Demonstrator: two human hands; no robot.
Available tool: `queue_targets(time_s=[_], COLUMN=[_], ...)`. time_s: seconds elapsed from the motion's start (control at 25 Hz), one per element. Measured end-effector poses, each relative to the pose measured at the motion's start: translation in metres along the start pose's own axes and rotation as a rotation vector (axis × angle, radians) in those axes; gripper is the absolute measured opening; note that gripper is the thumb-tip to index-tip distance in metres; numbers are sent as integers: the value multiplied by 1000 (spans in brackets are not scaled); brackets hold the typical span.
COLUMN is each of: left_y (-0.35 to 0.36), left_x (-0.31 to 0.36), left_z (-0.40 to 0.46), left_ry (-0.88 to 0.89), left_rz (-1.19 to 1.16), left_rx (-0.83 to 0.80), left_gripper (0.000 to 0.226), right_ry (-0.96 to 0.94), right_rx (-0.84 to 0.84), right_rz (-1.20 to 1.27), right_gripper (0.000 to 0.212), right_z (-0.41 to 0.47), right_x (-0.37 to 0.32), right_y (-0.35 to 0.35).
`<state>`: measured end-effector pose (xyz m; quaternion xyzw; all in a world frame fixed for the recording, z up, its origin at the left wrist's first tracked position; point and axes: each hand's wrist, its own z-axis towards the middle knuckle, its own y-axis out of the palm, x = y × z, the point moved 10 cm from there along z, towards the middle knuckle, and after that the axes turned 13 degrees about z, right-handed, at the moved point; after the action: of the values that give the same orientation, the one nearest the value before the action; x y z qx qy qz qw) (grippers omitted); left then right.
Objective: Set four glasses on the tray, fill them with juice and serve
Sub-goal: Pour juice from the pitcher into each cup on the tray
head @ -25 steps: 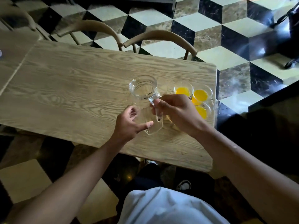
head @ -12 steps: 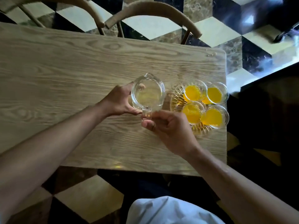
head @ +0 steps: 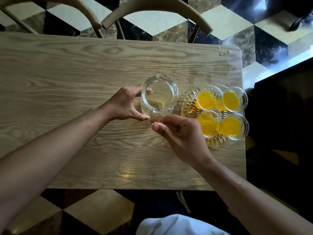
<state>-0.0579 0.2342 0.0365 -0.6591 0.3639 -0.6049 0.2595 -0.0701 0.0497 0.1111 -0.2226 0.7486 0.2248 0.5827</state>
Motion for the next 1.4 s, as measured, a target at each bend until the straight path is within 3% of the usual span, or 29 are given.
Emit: queue_targets(time_s=[0.48, 0.8, 1.0, 1.4], left_y=[1, -2, -23, -34], left_x=[-15, -11, -8, 88], left_z=[-3, -18, -54, -148], left_ry=[6, -26, -212, -427], left_rz=[39, 37, -141, -266], left_rx=[-69, -88, 39, 468], left_gripper=[85, 106, 134, 91], right_ry=[19, 9, -7, -99], right_rx=[19, 20, 8, 23], right_rz=[-58, -237, -282, -179], right_gripper=[21, 33, 43, 42], right_z=[6, 4, -5, -61], right_x=[-3, -13, -20, -42], right_y=[19, 13, -16, -100])
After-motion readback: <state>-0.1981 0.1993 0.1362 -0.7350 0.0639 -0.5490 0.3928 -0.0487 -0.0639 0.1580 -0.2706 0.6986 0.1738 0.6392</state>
